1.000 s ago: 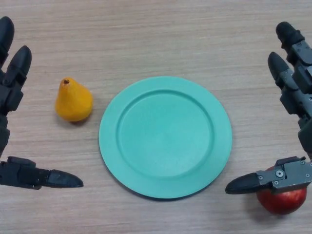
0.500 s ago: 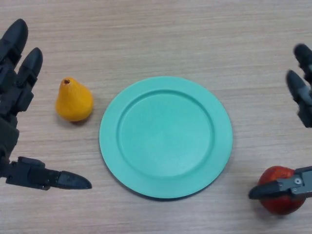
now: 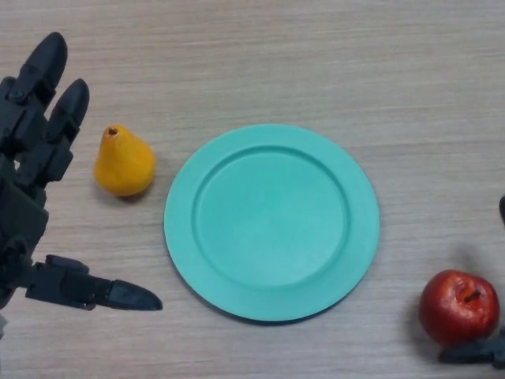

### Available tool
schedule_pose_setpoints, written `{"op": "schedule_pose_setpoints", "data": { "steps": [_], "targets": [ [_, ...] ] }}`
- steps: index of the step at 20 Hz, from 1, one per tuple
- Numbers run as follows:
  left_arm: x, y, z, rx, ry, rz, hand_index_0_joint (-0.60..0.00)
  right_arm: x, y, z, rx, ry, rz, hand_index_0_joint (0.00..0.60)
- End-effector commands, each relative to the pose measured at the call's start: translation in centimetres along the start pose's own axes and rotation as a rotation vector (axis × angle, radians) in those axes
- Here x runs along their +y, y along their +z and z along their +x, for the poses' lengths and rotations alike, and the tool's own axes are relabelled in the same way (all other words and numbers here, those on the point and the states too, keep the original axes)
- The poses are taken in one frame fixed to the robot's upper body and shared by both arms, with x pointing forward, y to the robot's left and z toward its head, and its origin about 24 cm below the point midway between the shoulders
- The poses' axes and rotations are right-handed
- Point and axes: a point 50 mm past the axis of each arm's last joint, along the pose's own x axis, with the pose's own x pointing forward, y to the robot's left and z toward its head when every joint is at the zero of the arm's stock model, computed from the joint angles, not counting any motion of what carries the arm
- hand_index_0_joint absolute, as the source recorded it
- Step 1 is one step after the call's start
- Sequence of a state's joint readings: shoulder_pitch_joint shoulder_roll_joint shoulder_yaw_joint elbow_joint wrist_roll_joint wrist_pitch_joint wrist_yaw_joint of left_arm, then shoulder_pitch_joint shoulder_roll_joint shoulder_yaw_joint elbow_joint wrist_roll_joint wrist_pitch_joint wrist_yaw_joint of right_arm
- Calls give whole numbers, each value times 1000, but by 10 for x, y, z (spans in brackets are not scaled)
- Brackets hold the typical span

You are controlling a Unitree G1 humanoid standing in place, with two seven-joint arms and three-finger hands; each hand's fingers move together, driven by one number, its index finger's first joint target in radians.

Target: Pick up the red apple and place it on the plate

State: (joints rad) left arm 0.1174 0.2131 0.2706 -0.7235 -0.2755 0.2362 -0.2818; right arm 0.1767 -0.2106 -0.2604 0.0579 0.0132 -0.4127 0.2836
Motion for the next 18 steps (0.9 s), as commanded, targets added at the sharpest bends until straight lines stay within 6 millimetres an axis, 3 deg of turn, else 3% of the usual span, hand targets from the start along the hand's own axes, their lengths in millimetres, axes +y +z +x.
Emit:
{"op": "schedule_pose_setpoints", "data": {
  "steps": [1, 4, 6, 9, 14, 18],
  "targets": [
    [7, 31, -5, -197, 37, 140, 0, -18, 16, 4, -181, -48, -106, 0],
    [8, 32, -7, -201, 49, 141, 0, -13, -1, 2, -110, -13, -115, 0],
    [8, 32, -8, -201, 49, 143, 0, -12, -4, 1, -88, 3, -118, 199],
    [8, 31, -11, -207, 59, 145, 0, -1, -12, 1, -2, 65, -69, 599],
    [9, 31, -12, -202, 67, 144, 0, 17, 30, 10, -9, 65, 183, 600],
    [7, 32, -12, -221, 63, 138, 0, 41, 80, 41, -192, 89, 82, 600]
  ]
}}
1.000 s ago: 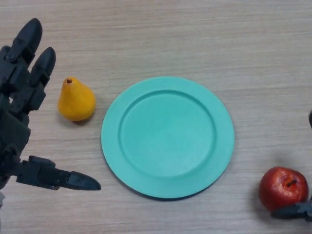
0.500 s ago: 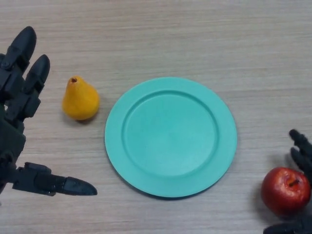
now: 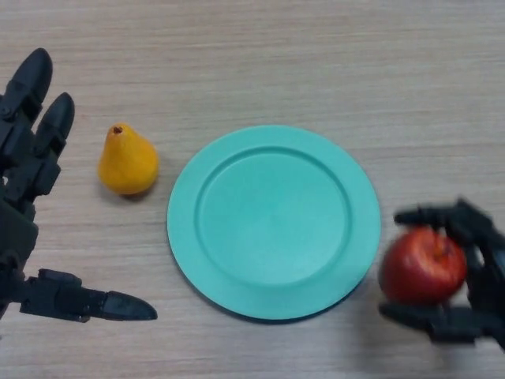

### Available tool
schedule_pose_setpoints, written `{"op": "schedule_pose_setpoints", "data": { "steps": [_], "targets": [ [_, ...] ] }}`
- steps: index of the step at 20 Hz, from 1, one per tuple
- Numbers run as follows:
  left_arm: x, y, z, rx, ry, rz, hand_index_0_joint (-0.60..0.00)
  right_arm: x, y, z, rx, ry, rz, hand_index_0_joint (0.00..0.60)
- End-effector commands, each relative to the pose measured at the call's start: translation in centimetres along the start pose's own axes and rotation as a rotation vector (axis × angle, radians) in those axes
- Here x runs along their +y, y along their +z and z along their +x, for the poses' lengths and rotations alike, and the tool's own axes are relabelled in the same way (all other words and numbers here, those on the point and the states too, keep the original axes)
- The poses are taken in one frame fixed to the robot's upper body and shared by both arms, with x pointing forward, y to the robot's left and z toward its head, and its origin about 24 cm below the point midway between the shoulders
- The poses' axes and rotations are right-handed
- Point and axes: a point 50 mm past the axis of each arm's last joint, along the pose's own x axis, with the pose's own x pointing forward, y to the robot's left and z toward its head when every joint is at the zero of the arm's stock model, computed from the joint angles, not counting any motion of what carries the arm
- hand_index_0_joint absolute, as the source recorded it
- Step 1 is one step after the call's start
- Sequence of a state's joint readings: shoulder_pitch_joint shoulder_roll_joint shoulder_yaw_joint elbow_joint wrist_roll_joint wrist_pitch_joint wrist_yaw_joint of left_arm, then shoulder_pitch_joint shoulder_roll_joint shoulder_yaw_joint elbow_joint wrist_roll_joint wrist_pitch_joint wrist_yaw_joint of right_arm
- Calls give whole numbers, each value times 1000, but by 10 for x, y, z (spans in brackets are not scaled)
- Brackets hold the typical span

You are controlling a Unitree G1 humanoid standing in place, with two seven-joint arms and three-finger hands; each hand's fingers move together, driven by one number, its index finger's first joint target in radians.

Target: Pick up the red apple and place it on the plate

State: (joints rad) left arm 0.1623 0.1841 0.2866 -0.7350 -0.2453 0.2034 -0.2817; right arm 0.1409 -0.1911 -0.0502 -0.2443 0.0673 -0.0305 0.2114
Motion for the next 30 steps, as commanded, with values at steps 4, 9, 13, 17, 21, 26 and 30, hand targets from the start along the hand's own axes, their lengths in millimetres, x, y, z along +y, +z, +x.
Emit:
{"op": "schedule_pose_setpoints", "data": {
  "steps": [4, 9, 13, 17, 21, 26, 30],
  "targets": [
    [6, 32, -3, -234, 25, 103, 0, 45, 58, 49, -249, 71, -151, 600],
    [8, 31, -6, -234, 20, 82, 0, 88, 56, 75, -265, 137, -130, 600],
    [15, 31, -9, -227, 41, 58, 0, 99, 42, 83, -193, 161, -98, 600],
    [16, 31, -10, -234, 56, 64, 0, 102, 41, 87, -170, 193, -151, 99],
    [22, 41, -6, -251, 82, 77, 0, 94, 77, 93, -194, 208, -159, 0],
    [18, 44, -3, -252, 63, 99, 0, 67, 134, 73, -337, 190, -120, 0],
    [12, 46, 0, -250, 43, 105, 0, 48, 139, 38, -379, 178, -88, 0]
  ]
}}
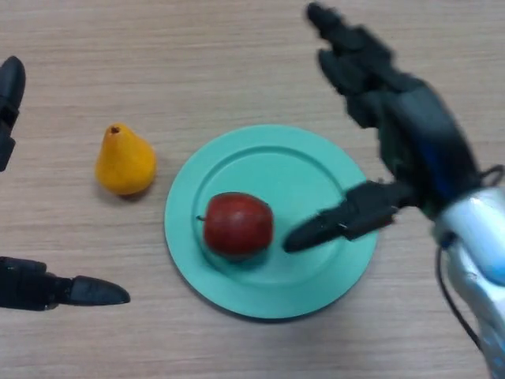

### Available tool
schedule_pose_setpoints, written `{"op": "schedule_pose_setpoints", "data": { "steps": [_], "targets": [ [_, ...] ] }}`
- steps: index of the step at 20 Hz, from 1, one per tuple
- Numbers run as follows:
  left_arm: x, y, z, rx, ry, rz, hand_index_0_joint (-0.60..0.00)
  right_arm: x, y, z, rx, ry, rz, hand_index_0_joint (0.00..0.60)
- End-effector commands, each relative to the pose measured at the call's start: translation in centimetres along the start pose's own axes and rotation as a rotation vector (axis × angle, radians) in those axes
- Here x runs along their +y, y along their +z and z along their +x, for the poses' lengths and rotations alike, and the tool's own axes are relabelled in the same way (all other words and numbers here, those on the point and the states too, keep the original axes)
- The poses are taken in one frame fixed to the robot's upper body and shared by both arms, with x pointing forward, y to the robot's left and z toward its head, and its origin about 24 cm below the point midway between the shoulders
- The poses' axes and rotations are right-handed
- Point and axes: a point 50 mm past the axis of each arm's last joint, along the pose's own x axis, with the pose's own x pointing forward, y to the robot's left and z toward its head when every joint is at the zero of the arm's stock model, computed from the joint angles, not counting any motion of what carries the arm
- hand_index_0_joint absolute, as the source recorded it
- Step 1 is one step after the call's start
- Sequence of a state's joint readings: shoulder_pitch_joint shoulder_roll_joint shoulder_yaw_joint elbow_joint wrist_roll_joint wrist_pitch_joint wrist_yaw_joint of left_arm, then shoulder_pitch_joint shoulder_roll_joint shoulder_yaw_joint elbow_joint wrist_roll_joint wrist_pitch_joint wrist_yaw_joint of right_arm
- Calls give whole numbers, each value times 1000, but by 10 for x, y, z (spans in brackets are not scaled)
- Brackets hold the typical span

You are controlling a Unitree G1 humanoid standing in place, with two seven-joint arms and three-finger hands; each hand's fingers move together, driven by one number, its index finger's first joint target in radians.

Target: Pick up the red apple and place it on the plate

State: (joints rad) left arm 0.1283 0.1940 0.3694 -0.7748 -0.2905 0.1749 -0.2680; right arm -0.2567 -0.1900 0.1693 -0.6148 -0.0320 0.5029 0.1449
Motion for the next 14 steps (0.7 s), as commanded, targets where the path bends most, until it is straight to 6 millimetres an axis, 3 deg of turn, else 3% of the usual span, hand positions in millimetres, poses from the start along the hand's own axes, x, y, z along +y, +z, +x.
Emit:
{"op": "schedule_pose_setpoints", "data": {
  "steps": [1, 7, 14],
  "targets": [
    [-1, 26, 3, -143, -13, 68, 0, -6, 22, -21, -167, -10, 12, 0],
    [-2, 25, 5, -153, -26, 72, 0, -6, 25, -55, -244, -103, 95, 0],
    [-1, 18, 0, -122, -31, 82, 0, -4, 32, -62, -238, -100, 142, 0]
  ]
}}
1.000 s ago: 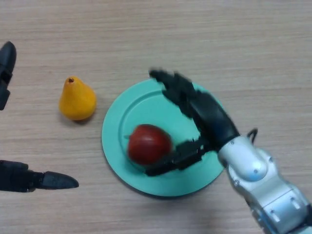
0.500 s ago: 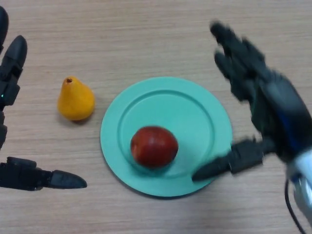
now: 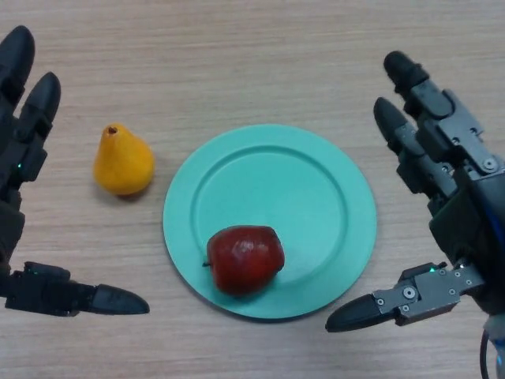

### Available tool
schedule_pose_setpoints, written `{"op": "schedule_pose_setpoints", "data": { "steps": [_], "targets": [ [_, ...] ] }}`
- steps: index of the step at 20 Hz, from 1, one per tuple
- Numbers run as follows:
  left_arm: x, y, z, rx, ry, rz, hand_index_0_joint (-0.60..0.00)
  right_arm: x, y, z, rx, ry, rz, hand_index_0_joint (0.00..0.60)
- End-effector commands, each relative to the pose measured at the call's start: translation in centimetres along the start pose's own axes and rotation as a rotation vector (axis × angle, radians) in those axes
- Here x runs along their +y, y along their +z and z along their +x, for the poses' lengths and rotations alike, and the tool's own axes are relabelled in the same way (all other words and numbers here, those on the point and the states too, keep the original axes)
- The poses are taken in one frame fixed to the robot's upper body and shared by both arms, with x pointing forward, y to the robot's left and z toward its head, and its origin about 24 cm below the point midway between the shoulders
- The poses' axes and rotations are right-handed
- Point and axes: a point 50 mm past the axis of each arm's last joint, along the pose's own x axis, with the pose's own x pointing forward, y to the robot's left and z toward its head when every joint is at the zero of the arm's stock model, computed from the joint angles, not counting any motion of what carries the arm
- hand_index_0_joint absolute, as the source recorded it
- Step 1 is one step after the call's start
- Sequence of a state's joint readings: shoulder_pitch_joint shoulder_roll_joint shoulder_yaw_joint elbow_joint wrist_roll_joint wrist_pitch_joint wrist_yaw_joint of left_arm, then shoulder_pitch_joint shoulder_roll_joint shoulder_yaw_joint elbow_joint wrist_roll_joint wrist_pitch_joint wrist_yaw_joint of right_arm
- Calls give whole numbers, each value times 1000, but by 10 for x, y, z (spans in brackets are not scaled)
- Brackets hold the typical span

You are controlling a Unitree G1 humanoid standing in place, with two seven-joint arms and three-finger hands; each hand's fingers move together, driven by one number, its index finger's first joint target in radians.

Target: Pick up the red apple and place it on the plate

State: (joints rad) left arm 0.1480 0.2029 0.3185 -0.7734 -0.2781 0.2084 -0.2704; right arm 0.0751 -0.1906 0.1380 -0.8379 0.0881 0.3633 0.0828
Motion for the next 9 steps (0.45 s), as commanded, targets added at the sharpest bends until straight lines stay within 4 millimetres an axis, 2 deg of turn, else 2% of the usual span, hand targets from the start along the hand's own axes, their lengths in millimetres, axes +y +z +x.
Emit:
{"op": "schedule_pose_setpoints", "data": {
  "steps": [1, 9],
  "targets": [
    [7, 26, -1, -173, 12, 108, 0, -3, 30, -3, -182, 1, 17, 0],
    [4, 28, 2, -170, 4, 112, 0, -5, 36, -5, -197, 3, 6, 0]
  ]
}}
